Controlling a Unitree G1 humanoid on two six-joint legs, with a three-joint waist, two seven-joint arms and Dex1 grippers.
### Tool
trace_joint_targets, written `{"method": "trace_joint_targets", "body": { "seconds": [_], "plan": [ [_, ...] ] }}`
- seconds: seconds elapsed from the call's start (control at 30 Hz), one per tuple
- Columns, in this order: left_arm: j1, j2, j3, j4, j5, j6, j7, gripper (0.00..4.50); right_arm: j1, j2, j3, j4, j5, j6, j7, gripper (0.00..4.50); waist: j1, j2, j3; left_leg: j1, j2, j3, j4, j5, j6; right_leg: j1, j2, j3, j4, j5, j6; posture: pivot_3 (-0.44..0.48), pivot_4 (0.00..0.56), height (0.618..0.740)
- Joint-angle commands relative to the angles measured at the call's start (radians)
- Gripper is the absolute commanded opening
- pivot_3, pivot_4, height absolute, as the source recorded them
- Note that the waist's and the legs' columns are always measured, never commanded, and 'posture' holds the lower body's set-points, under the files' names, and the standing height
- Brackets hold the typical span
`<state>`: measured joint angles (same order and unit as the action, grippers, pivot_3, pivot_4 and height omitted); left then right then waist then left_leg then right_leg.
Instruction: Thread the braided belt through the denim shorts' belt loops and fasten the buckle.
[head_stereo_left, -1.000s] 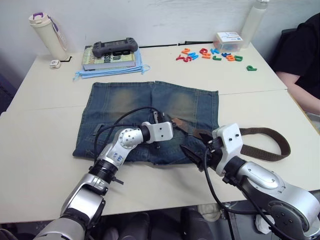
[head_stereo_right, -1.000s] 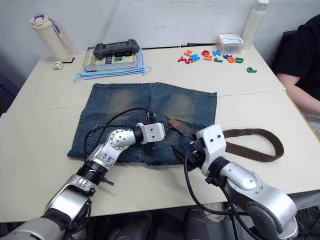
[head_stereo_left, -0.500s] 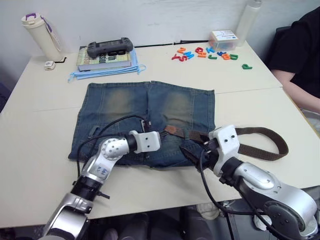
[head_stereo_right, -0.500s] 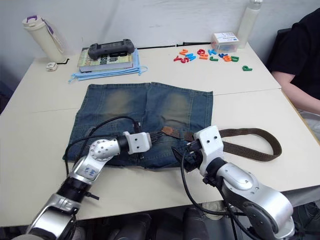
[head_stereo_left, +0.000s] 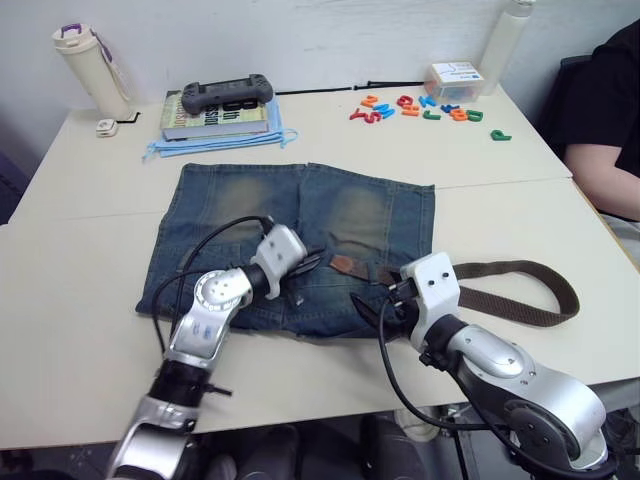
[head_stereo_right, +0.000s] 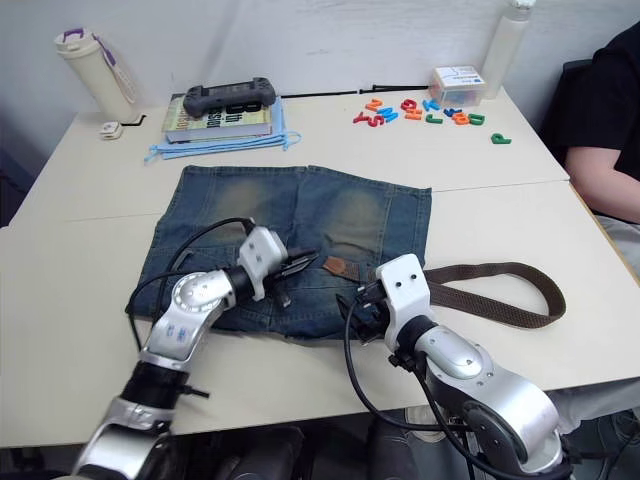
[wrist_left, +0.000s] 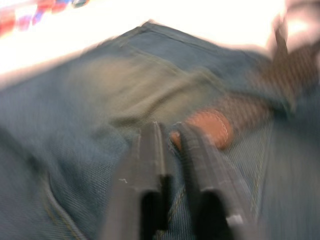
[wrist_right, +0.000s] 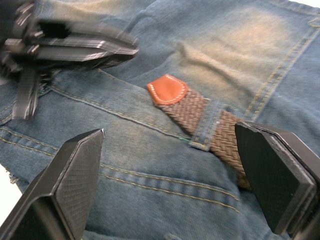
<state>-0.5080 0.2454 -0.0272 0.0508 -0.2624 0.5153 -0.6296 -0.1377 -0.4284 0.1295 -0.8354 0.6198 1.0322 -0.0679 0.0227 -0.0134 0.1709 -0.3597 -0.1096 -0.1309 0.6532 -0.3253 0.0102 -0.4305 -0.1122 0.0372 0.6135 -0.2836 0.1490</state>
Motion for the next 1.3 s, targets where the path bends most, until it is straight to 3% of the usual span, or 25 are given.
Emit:
{"method": "trace_joint_targets", "body": {
  "seconds": [0.03, 0.17, 0.23, 0.47, 0.83, 0.93, 1.2, 1.3],
  "plan": [
    [-0.086, -0.004, 0.101, 0.014, -0.201, 0.309, -0.023, 2.41, 0.005, 0.016, -0.002, -0.027, -0.022, 0.0, 0.009, 4.5, -0.003, 0.0, 0.0, 0.0, 0.0, 0.0, 0.0, 0.0, 0.0, 0.0, 0.0, 0.0, 0.0, 0.0, 0.0, 0.0, 0.15, 0.731],
    [-0.17, -0.015, 0.149, 0.072, -0.29, 0.473, -0.01, 4.18, 0.01, 0.032, 0.001, -0.03, -0.041, 0.004, 0.014, 4.5, -0.003, 0.0, 0.0, 0.0, 0.0, 0.0, -0.001, 0.0, 0.0, -0.001, 0.001, 0.0, 0.0, 0.0, 0.0, 0.0, 0.15, 0.731],
    [-0.203, -0.008, 0.128, 0.106, -0.317, 0.547, -0.044, 4.18, 0.015, 0.039, 0.0, -0.033, -0.049, 0.006, 0.015, 4.5, -0.001, 0.0, 0.0, 0.0, 0.0, 0.0, 0.0, 0.0, 0.0, 0.0, 0.0, 0.0, 0.0, 0.0, 0.0, 0.0, 0.15, 0.731],
    [-0.212, 0.015, -0.022, 0.2, -0.218, 0.523, -0.053, 4.18, 0.022, 0.058, -0.011, -0.044, -0.073, 0.013, 0.019, 4.5, -0.001, 0.0, 0.0, 0.0, 0.0, 0.001, -0.001, 0.0, -0.001, -0.001, 0.0, 0.001, 0.0, 0.0, 0.0, 0.0, 0.15, 0.731],
    [-0.229, 0.008, -0.021, 0.23, -0.197, 0.59, 0.005, 4.18, 0.03, 0.074, -0.015, -0.06, -0.093, 0.021, 0.021, 4.5, 0.001, 0.0, 0.0, 0.001, 0.0, 0.001, 0.0, 0.0, -0.001, 0.0, 0.0, 0.001, 0.0, 0.0, 0.0, 0.0, 0.15, 0.731],
    [-0.225, 0.015, 0.055, 0.212, -0.22, 0.626, 0.049, 4.18, 0.031, 0.075, -0.024, -0.072, -0.093, 0.025, 0.024, 4.5, -0.002, 0.0, 0.0, 0.001, 0.0, 0.001, -0.001, 0.0, -0.001, 0.0, 0.0, 0.001, 0.0, 0.0, 0.0, 0.0, 0.15, 0.731],
    [-0.191, 0.005, 0.0, 0.142, -0.234, 0.678, 0.04, 4.18, 0.016, 0.079, -0.021, -0.058, -0.104, 0.025, 0.036, 4.5, -0.006, 0.0, 0.0, 0.002, 0.0, 0.001, -0.001, 0.0, -0.001, 0.0, 0.0, 0.002, 0.0, 0.0, 0.0, 0.0, 0.15, 0.731],
    [-0.191, 0.011, 0.037, 0.16, -0.225, 0.676, 0.078, 4.18, 0.016, 0.071, -0.027, -0.061, -0.108, 0.027, 0.041, 4.5, -0.005, 0.0, 0.0, 0.002, 0.0, 0.001, -0.001, 0.0, -0.001, 0.0, 0.0, 0.002, 0.0, 0.0, 0.0, 0.0, 0.15, 0.731]
  ]
}}
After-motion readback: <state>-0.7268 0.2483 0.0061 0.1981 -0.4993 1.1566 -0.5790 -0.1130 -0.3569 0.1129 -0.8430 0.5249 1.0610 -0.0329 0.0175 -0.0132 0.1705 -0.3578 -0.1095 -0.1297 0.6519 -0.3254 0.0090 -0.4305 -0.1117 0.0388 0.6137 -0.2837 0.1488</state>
